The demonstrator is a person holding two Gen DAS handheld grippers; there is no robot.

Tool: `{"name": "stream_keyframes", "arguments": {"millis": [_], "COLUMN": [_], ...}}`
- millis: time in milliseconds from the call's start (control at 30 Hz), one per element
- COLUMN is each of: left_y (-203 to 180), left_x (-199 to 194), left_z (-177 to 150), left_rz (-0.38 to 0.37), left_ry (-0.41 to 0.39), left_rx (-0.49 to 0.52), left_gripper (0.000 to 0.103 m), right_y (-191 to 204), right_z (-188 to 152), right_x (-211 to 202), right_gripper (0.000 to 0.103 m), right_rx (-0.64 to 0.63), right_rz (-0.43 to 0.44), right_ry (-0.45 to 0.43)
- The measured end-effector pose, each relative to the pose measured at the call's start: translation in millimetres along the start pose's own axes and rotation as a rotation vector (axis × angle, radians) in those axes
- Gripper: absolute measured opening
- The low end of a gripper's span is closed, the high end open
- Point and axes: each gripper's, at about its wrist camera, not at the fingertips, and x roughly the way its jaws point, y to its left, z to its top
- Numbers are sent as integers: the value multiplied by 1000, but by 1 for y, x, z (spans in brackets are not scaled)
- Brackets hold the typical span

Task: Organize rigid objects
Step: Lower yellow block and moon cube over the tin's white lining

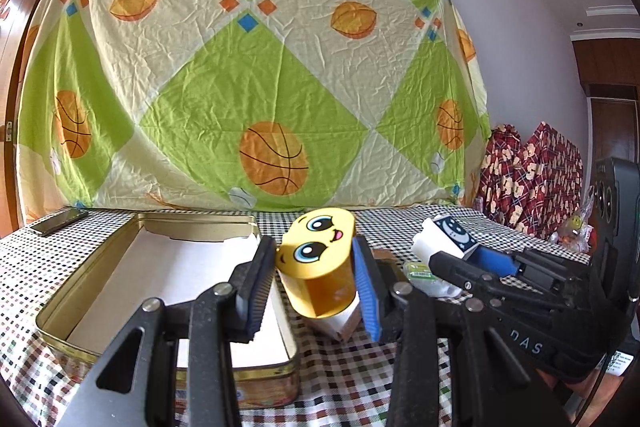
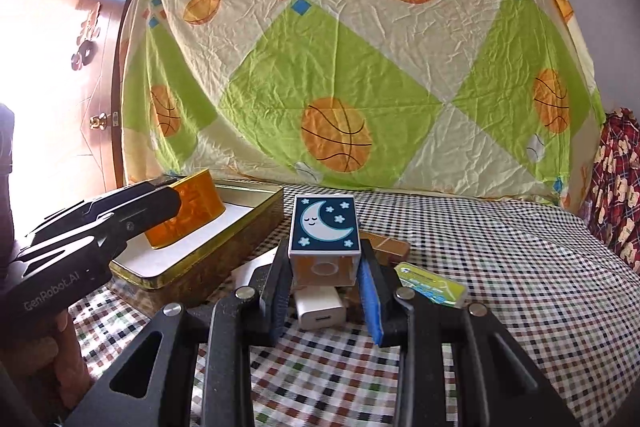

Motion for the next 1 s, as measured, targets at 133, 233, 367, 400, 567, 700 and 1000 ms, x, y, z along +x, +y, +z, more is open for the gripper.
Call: {"name": "stream_keyframes", "arguments": {"millis": [133, 233, 367, 400, 567, 700, 1000], "left_y": [9, 16, 24, 26, 35, 44, 66], "left_x": [-1, -3, -5, -5, -7, -9, -12], "left_z": [0, 0, 0, 0, 0, 1, 0], "left_rz": [13, 27, 41, 44, 60, 78, 111], "left_ry": [5, 8, 11, 10, 14, 15, 21], "left_rx": [-9, -15, -27, -30, -40, -52, -79], "left_gripper": [38, 38, 38, 38, 38, 38, 38], "right_y": [10, 18, 29, 30, 42, 49, 68], "right_z": [0, 1, 1, 1, 3, 5, 9], "right_x": [3, 5, 8, 9, 13, 18, 25], "right_gripper": [34, 34, 34, 34, 34, 34, 34], "right_rx": [-14, -25, -40, -42, -59, -65, -81], "right_rz": [17, 32, 50, 53, 75, 92, 130], "right_ry": [6, 9, 13, 14, 20, 30, 43]}}
